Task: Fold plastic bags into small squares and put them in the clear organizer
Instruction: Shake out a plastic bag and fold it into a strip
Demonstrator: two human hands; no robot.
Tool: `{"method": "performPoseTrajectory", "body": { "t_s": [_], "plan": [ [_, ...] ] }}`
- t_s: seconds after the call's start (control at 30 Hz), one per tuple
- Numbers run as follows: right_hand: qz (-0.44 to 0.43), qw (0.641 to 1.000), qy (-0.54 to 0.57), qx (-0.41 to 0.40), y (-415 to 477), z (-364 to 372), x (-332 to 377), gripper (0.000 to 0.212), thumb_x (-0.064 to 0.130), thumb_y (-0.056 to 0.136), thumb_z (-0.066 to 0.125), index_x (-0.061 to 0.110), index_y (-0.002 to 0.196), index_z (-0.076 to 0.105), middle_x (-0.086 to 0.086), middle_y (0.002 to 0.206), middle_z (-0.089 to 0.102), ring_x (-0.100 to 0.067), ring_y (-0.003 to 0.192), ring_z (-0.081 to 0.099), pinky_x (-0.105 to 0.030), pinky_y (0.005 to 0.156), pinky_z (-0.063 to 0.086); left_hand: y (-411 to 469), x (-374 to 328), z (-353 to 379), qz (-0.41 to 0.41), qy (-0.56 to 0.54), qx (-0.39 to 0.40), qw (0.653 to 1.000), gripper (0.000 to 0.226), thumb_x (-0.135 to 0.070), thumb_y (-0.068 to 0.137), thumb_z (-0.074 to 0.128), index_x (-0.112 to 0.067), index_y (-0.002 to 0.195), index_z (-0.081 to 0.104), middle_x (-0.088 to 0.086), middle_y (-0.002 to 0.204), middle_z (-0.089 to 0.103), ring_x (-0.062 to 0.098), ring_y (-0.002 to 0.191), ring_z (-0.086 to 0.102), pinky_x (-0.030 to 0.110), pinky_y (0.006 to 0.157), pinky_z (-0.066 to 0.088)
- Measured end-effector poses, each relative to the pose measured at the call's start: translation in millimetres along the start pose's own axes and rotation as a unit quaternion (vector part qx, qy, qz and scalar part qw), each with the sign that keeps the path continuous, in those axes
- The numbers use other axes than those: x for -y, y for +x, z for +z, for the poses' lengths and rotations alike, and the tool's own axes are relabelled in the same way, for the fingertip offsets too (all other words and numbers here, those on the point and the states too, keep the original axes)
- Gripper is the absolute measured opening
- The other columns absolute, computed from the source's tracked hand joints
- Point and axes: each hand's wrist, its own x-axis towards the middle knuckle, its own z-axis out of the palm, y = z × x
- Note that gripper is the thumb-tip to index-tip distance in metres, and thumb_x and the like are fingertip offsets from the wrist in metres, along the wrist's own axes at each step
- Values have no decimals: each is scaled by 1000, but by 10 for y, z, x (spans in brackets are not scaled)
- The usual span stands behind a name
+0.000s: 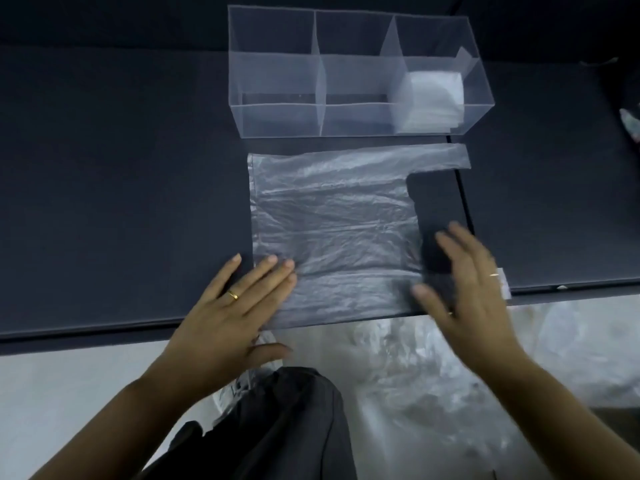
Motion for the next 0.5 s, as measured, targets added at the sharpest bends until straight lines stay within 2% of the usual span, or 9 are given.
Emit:
{"method": "performPoseTrajectory", "body": {
  "t_s": [0.1,0.2,0.27,0.33,0.43,0.5],
  "plan": [
    [-127,988,35,77,-215,252,512,79,59,83,57,16,146,36,-1,155,29,-18,144,26,-51,114,26,-169,-33,36,10,16,-43,999,55,-33,92,49,-13,143,42,2,152,36,19,142,30,50,115,23],
    [-179,980,14,87,-284,494,844,77,48,75,73,17,139,44,-4,150,38,-19,140,32,-50,114,24,-248,-72,9,-7,-25,-114,993,43,-11,87,60,-12,130,59,2,143,49,23,135,43,52,109,33],
    [-181,981,20,69,-276,586,932,64,31,73,78,14,130,55,-5,144,47,-20,134,41,-49,112,27,-245,-144,-30,-14,-52,-145,988,32,-11,87,64,-12,119,68,2,136,56,24,131,48,52,107,36],
    [-170,984,47,25,-246,589,926,42,15,73,73,11,114,66,-5,130,59,-18,123,50,-43,108,33,-212,-217,-104,-27,-110,-166,980,24,-17,91,60,-11,110,73,1,129,61,22,127,52,49,105,39],
    [-133,989,41,-40,-133,391,741,14,11,81,64,10,90,74,-4,101,72,-21,95,64,-33,91,42,-138,-212,-291,-109,-235,-175,950,24,-28,90,57,-16,99,76,-9,113,69,9,119,56,33,102,42],
    [-88,996,10,-21,-29,144,535,7,14,80,69,13,84,75,-1,88,73,-23,82,68,-29,81,44,-90,-147,-449,-191,-314,-159,916,20,-35,89,59,-25,93,76,-21,103,70,0,111,58,22,95,44]
  ]
}}
